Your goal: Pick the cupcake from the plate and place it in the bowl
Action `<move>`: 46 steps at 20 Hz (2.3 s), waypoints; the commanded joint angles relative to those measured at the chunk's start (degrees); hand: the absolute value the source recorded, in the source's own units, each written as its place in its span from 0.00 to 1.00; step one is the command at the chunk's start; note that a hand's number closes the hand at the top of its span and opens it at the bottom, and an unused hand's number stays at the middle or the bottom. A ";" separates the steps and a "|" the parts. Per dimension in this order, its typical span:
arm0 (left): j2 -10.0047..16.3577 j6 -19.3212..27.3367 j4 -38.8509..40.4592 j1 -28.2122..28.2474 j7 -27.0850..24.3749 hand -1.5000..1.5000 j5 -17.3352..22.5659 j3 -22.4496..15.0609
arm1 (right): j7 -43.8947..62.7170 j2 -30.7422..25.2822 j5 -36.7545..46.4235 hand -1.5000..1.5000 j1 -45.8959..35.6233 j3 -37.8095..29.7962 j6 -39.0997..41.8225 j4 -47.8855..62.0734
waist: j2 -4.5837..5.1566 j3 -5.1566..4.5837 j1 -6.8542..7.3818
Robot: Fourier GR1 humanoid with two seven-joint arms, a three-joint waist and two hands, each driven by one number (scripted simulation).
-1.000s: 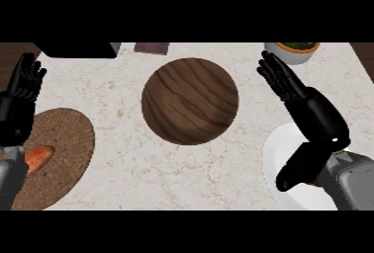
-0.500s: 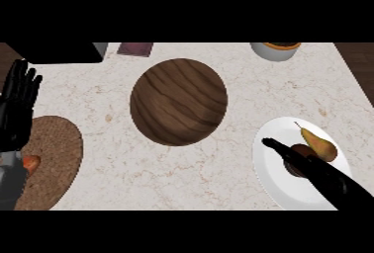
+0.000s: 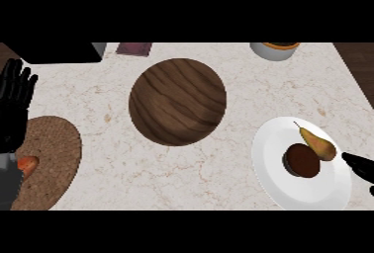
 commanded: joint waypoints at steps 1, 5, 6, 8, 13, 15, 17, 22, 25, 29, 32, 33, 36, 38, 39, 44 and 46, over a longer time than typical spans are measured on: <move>-0.54 -1.56 1.07 2.71 -3.58 0.50 -0.03 0.83 | 1.17 -6.69 -0.98 0.00 3.08 -10.99 3.24 -0.54 | 0.17 -0.10 0.19; -0.08 -2.37 0.47 0.48 -1.43 0.50 1.12 0.89 | 4.21 -14.70 6.93 0.00 3.10 -13.77 6.98 -1.46 | 0.21 -0.11 0.06; -0.75 0.72 -1.42 -1.23 2.33 0.50 -0.20 -0.37 | 5.39 -17.89 5.19 0.00 1.12 -16.30 9.37 -0.68 | 0.21 -0.09 0.42; -0.82 0.20 -1.27 -0.18 -0.27 0.50 -0.67 0.17 | 2.66 -20.13 9.68 0.00 2.79 -15.65 11.79 1.02 | 0.31 -0.02 0.87; -0.34 -0.96 -3.81 1.14 2.20 0.50 0.06 0.51 | 3.49 -23.00 15.09 0.00 2.27 -15.71 13.27 -1.05 | 0.31 -0.01 1.65; -1.97 -1.23 0.50 -1.72 0.38 0.50 -1.36 -0.59 | 6.62 -21.82 14.81 0.00 1.29 -14.12 14.74 -2.82 | 0.46 -0.05 1.36; -1.93 -1.84 1.73 -2.94 0.42 0.50 -1.05 0.09 | 2.24 -20.13 21.99 0.00 1.13 -10.09 11.33 2.79 | 0.58 0.01 1.78; -3.26 -0.34 -1.80 -1.97 1.88 0.50 -2.27 0.12 | 3.32 -16.09 28.04 0.00 -3.50 -3.09 8.34 5.71 | 0.64 0.01 2.47; -1.24 -3.77 3.19 -4.00 0.39 0.50 -0.86 2.94 | 4.50 -14.39 28.86 0.00 -6.61 -0.28 10.18 7.10 | 0.65 -0.02 2.19; -3.66 -1.94 0.77 -2.93 1.12 0.50 -3.75 0.35 | 5.21 -10.51 34.03 0.00 -8.95 5.23 9.17 9.98 | 0.59 -0.01 2.12; -4.03 -2.79 1.12 -0.95 -0.16 0.50 -3.57 1.51 | -0.91 -10.34 37.60 0.00 -4.21 2.87 5.43 13.34 | 0.42 0.00 1.38; -4.26 -2.26 -1.66 -1.55 2.07 0.50 -4.00 0.99 | 4.65 -6.87 38.69 0.00 -11.27 6.43 8.00 14.22 | 0.49 -0.01 2.02; -7.38 1.17 -2.50 -2.68 2.33 0.50 -6.74 -1.32 | 0.94 -5.39 41.93 0.00 -10.81 7.15 4.07 20.25 | 0.51 0.02 1.86; -4.14 -3.73 -2.78 0.59 1.77 0.50 -4.12 2.61 | 2.15 -3.33 42.62 0.00 -14.35 6.85 7.08 20.76 | 0.46 -0.01 1.95; -4.52 -5.10 3.63 -1.55 -3.03 0.50 -3.66 3.42 | 3.26 -1.65 45.52 0.00 -17.83 10.93 5.28 23.91 | 0.64 -0.02 2.18; -6.16 -3.06 0.20 -2.39 0.96 0.50 -6.03 1.51 | -4.02 -0.02 46.69 0.00 -18.80 9.40 3.05 31.18 | 0.52 0.00 1.95; -6.27 -3.01 -3.93 0.61 1.70 0.50 -5.36 2.21 | -4.14 1.27 48.42 0.00 -20.62 11.22 2.07 32.47 | 0.47 0.01 2.32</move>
